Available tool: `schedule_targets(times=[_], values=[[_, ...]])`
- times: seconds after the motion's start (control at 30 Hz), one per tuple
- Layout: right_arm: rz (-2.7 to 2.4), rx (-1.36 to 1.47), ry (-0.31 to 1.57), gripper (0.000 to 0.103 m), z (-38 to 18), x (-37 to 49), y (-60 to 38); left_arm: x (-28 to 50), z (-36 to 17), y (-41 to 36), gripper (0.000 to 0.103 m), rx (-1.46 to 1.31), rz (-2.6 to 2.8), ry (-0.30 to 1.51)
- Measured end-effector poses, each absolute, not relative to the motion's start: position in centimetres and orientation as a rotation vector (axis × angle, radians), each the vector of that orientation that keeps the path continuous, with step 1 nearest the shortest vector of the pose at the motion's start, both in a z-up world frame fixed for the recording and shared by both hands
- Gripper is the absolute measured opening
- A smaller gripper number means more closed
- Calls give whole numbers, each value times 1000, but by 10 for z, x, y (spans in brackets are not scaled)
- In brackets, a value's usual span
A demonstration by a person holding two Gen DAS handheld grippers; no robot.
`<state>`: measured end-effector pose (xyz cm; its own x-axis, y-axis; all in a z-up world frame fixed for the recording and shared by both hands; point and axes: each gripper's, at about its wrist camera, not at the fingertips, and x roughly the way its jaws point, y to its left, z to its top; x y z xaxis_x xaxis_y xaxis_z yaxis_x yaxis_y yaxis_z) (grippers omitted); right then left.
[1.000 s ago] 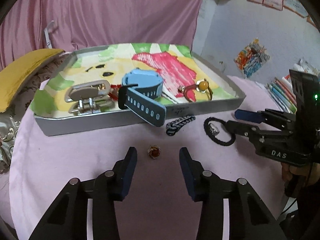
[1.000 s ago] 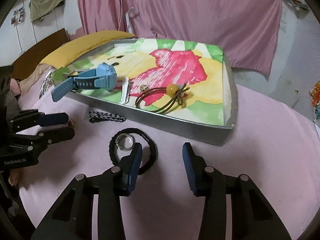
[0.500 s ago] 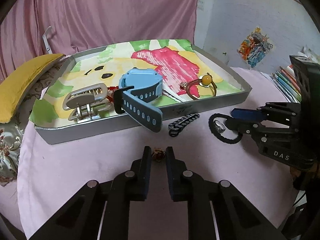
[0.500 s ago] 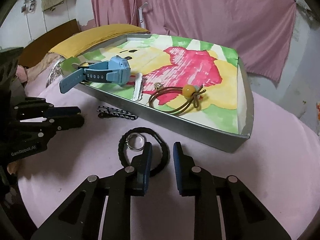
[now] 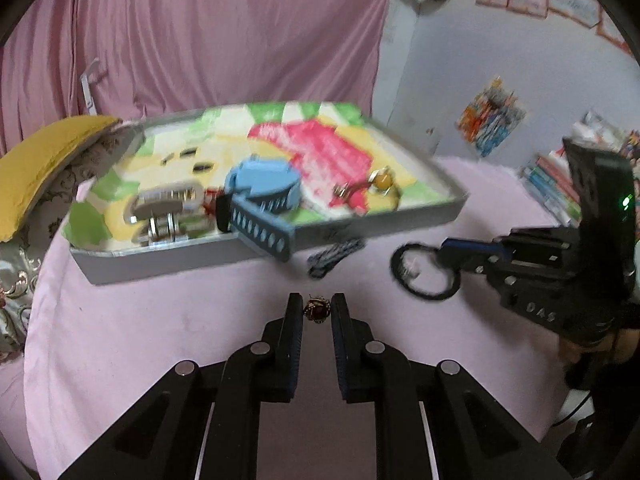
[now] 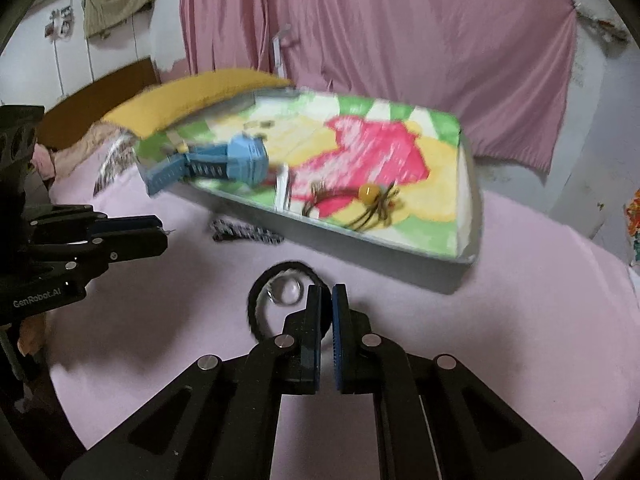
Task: Organize jewelry
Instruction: 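Grasp the red-stone ring with the left tool while the right tool grasps the black hair tie, then carry the ring and hair tie over the tray and open both tools to drop them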
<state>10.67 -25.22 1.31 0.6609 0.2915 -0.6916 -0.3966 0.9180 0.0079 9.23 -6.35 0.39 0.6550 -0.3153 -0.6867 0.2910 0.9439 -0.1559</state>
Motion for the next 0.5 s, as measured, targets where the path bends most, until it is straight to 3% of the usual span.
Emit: schedule_targets(times=[0.5], values=[[350, -31, 395, 5, 80, 80, -262, 77, 58, -68, 14, -54, -305, 457]])
